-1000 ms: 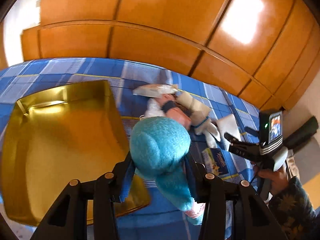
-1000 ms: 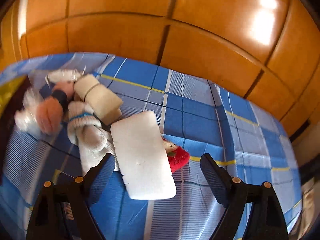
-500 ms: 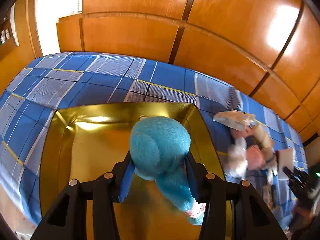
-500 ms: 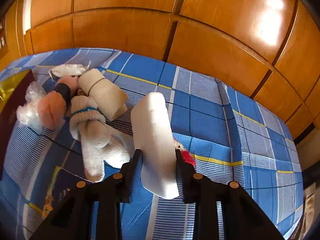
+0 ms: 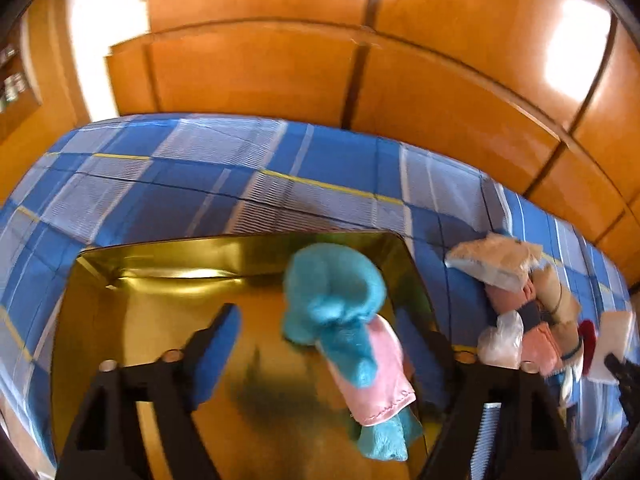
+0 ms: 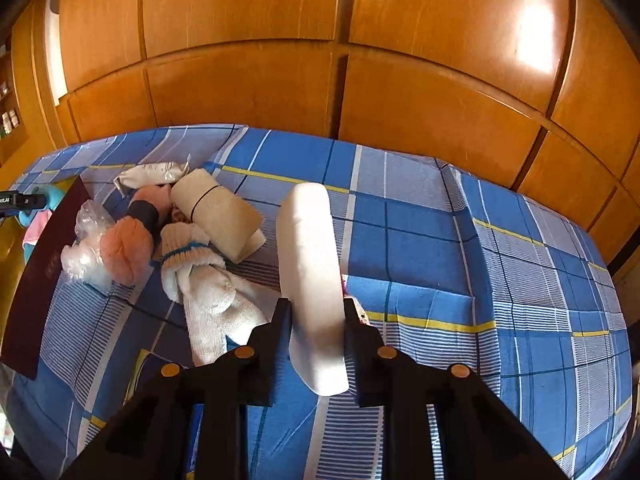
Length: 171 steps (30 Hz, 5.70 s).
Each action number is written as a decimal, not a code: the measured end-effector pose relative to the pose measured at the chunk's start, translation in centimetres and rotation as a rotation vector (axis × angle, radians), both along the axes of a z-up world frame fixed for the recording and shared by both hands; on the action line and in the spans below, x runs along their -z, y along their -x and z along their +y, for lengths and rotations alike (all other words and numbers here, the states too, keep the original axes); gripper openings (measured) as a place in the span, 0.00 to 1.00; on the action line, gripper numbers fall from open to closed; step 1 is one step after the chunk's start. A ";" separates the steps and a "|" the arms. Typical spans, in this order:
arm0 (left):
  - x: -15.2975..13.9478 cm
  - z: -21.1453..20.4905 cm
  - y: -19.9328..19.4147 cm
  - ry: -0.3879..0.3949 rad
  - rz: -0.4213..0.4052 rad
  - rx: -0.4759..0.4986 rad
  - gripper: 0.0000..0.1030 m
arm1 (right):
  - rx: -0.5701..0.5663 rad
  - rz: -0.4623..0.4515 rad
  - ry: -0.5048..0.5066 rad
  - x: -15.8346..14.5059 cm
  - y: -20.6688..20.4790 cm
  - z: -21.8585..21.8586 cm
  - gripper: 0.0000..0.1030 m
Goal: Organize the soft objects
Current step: 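Carry the plush toy into the gold tray and open the left gripper, then grasp the white foam pad with the right gripper and place it in the tray, then reach the left gripper to the clear plastic bag and grasp it, then carry the plastic bag over the tray with the left gripper while the right gripper grasps the printed paper packet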
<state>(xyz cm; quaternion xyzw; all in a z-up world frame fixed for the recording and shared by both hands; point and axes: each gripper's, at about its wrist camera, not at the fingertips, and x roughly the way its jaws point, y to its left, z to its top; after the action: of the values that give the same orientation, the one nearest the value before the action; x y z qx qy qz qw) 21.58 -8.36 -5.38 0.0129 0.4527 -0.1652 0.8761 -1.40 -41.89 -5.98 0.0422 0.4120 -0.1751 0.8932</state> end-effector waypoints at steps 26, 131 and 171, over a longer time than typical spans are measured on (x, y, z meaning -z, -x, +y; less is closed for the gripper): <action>-2.2 6.5 14.7 -0.041 -0.159 -0.074 0.81 | -0.233 -0.131 -0.345 -3.6 0.0 7.1 0.20; -0.1 -12.1 11.8 -0.207 -0.088 0.360 0.64 | 0.074 -0.121 -0.181 -3.0 1.2 -0.6 0.71; -3.2 0.0 13.0 0.103 -0.052 0.251 0.31 | -0.319 -0.008 0.097 -2.9 -6.4 10.3 0.71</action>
<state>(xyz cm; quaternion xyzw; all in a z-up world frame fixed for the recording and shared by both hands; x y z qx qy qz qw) 8.56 -8.32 -2.19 0.0285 0.4155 -0.2961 0.8596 5.00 -31.55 -3.10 -0.0663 0.4011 -0.0505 0.9123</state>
